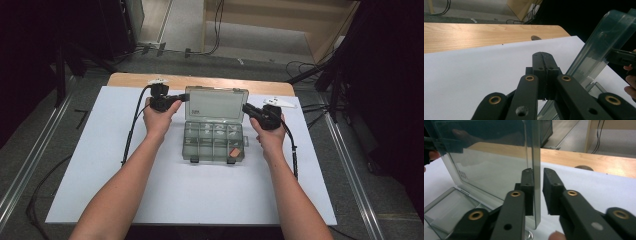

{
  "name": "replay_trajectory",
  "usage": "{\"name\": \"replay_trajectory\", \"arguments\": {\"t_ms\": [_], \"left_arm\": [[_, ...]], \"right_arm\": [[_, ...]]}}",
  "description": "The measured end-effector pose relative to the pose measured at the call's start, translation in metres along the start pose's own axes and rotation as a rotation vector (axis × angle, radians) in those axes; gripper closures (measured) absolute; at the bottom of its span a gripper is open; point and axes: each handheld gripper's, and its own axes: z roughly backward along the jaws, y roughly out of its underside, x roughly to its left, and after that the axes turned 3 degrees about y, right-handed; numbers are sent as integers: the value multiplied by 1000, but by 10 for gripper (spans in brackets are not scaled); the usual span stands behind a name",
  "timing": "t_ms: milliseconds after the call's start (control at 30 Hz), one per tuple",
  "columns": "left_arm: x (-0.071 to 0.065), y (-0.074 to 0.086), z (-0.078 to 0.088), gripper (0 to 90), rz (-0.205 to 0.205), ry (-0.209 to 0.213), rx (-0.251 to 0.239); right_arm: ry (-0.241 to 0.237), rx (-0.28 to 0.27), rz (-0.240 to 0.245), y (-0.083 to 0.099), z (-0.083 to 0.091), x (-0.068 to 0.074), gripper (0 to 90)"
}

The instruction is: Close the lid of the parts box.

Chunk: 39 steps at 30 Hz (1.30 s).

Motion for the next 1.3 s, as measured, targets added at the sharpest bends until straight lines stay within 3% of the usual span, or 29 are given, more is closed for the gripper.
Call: {"name": "replay_trajectory", "arguments": {"t_ms": [67,267,467,633,800,900,1300], "left_arm": [[1,1,0,900,10,16,5],[-1,2,0,900,-14,30,7],[-4,2,0,900,-25,43,4],[-8,3,1,900,-39,51,2],[-11,4,5,900,-41,74,-17],[-13,5,7,900,-50,72,-14],[-23,15,15,900,-69,56,-14]], "right_arm": [[-5,5,-12,1,3,-2,702],[-8,7,-16,6,17,-8,564],[-9,5,-23,11,29,-18,540],[9,8,-59,10,29,-22,678],[-12,21,-70,4,22,-15,822],[4,32,-85,-1,18,-10,870],[-8,49,-72,-5,16,0,881]]}}
